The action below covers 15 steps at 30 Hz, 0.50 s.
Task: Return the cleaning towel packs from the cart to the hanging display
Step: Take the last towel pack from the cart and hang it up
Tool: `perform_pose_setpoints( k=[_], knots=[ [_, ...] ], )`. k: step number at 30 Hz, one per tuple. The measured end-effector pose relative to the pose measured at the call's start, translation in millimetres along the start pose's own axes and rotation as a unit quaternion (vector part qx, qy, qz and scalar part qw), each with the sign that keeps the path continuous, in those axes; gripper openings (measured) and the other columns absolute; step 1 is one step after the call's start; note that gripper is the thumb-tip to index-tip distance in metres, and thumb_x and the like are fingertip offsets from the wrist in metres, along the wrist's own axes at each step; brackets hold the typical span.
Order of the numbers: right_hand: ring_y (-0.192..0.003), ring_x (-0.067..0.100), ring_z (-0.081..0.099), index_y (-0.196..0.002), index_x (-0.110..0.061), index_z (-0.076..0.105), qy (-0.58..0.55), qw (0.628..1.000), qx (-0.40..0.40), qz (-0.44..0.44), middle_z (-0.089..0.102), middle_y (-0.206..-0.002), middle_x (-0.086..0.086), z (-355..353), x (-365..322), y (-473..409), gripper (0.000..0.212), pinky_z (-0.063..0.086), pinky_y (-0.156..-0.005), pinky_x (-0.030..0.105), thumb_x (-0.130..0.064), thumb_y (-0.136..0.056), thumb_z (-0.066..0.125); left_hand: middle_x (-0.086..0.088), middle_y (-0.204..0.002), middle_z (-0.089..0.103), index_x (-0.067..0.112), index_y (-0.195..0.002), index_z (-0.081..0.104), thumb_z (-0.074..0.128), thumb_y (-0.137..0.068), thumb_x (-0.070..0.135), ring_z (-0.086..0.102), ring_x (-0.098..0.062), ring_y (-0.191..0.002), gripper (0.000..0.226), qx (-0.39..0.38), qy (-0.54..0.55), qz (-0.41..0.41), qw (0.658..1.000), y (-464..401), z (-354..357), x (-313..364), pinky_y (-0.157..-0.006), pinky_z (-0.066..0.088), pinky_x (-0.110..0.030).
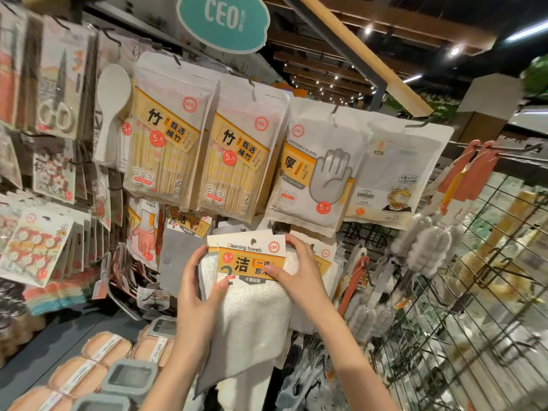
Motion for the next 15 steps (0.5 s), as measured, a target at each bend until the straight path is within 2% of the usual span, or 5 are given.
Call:
perform_pose_setpoints(
  k=[2,5,9,12,15],
  knots=[
    [-0.116,0.002,0.040,-0.127,-0.022,0.045,-0.015,1.000,0.023,0.001,0.045,-0.124,-0.007,-2.5,-0.1,-0.9,0.064,0.030,-0.094,0.008,-0.014,-0.073,0.078,0.032,-0.128,0.049,0.039,-0.125,0.050,0.062,-0.086,-0.002,0.042,0.013,-0.122,0.058,-0.001,-0.013,0.005,1.000,-2.1,2.8,1.5,-0.093,0.036,-0.006],
    [-0.113,0.006,0.044,-0.118,-0.024,0.046,-0.034,0.998,0.050,-0.004,0.050,-0.120,-0.004,-5.7,-0.6,-0.8,0.060,0.036,-0.100,0.022,-0.007,-0.070,0.079,0.030,-0.125,0.051,0.037,-0.121,0.052,0.063,-0.086,-0.002,0.042,0.020,-0.116,0.054,0.000,-0.025,0.005,1.000,-4.5,6.4,2.0,-0.087,0.035,0.002],
    [-0.111,0.012,0.045,-0.110,-0.030,0.046,-0.032,0.997,0.072,-0.022,0.052,-0.112,-0.008,-9.5,1.3,1.3,0.058,0.037,-0.095,0.024,-0.007,-0.069,0.079,0.026,-0.127,0.050,0.029,-0.126,0.050,0.062,-0.086,-0.004,0.041,0.021,-0.115,0.053,-0.007,-0.033,0.007,0.999,-4.9,9.3,0.5,-0.090,0.033,0.002],
    [-0.113,0.010,0.050,-0.105,-0.036,0.045,-0.109,0.993,0.045,-0.010,0.054,-0.113,-0.017,-8.8,3.6,3.0,0.054,0.041,-0.089,0.015,-0.003,-0.075,0.074,0.035,-0.125,0.049,0.035,-0.126,0.049,0.062,-0.087,-0.001,0.041,0.020,-0.117,0.055,-0.016,-0.029,-0.002,0.999,-7.0,8.2,-1.2,-0.090,0.034,0.000],
    [-0.114,0.017,0.056,-0.112,-0.034,0.046,-0.165,0.986,0.002,0.018,0.060,-0.119,0.000,-9.2,9.6,5.0,0.054,0.050,-0.092,0.028,0.001,-0.079,0.069,0.032,-0.129,0.049,0.037,-0.127,0.050,0.065,-0.086,0.002,0.042,0.012,-0.123,0.056,-0.019,-0.013,-0.026,0.999,-7.0,4.6,-4.9,-0.098,0.035,-0.014]
  ],
)
Point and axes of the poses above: each hand's wrist, its own y-axis away from the middle knuckle, its own z-axis out of the palm, x = y × z, the point moved 3 cm from there along -y, towards the middle knuckle
